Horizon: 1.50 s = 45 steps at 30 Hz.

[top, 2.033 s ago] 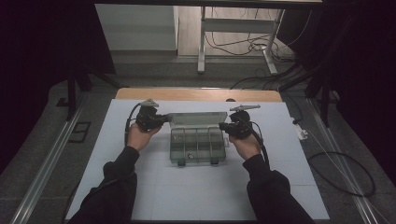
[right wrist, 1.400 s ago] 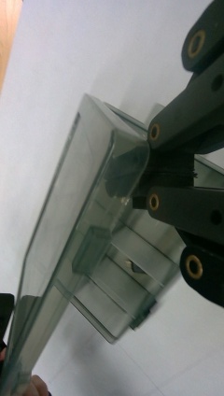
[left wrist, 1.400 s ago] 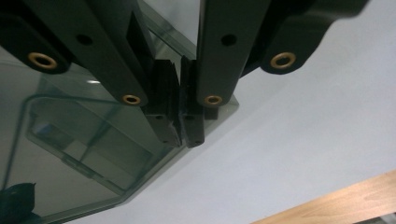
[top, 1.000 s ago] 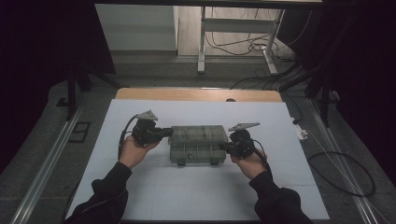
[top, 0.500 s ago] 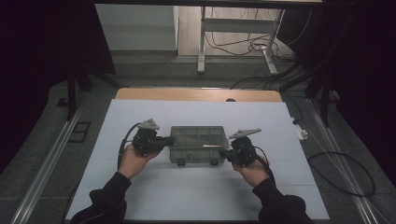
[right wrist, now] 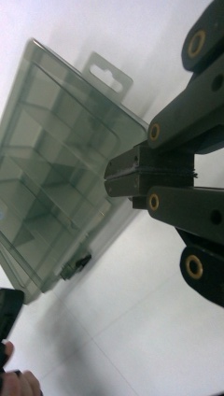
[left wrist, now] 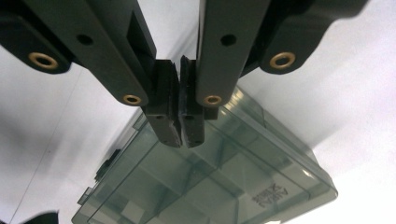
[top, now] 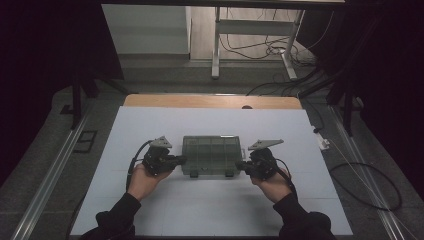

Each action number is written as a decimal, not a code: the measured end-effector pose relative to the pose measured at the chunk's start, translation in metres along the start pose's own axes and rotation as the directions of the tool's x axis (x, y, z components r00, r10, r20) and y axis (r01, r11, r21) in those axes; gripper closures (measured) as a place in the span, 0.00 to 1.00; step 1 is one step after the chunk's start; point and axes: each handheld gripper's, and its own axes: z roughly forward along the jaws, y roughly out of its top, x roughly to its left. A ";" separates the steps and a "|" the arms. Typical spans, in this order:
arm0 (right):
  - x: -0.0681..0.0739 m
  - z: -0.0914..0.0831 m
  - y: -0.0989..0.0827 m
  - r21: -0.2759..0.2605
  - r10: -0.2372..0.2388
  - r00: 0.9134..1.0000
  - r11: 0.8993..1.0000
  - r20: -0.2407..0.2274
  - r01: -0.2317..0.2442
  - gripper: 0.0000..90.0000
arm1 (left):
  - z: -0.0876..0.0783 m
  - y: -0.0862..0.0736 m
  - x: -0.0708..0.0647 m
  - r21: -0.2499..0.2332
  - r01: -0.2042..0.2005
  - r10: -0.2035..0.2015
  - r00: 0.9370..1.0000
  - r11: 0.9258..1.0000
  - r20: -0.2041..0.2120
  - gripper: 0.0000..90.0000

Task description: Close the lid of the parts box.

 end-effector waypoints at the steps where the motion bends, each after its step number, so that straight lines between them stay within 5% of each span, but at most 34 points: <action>1: 0.000 0.000 0.000 0.000 0.000 1.000 1.000 0.000 0.000 0.99 | 0.000 0.000 0.000 0.000 0.000 0.000 1.000 1.000 0.000 0.96; 6: -0.008 0.009 0.002 -0.003 -0.032 0.999 0.999 0.043 0.032 0.99 | 0.003 -0.004 -0.001 0.016 0.003 -0.003 1.000 1.000 -0.014 0.96; 25: -0.014 0.024 -0.005 0.024 -0.027 0.999 0.999 0.045 0.025 0.99 | 0.009 -0.007 -0.002 0.025 0.004 -0.003 0.999 1.000 -0.033 0.98; 45: -0.010 0.015 -0.005 -0.010 -0.027 0.998 1.000 0.057 0.027 0.66 | -0.001 -0.005 -0.008 0.021 -0.008 0.009 0.998 1.000 -0.060 0.67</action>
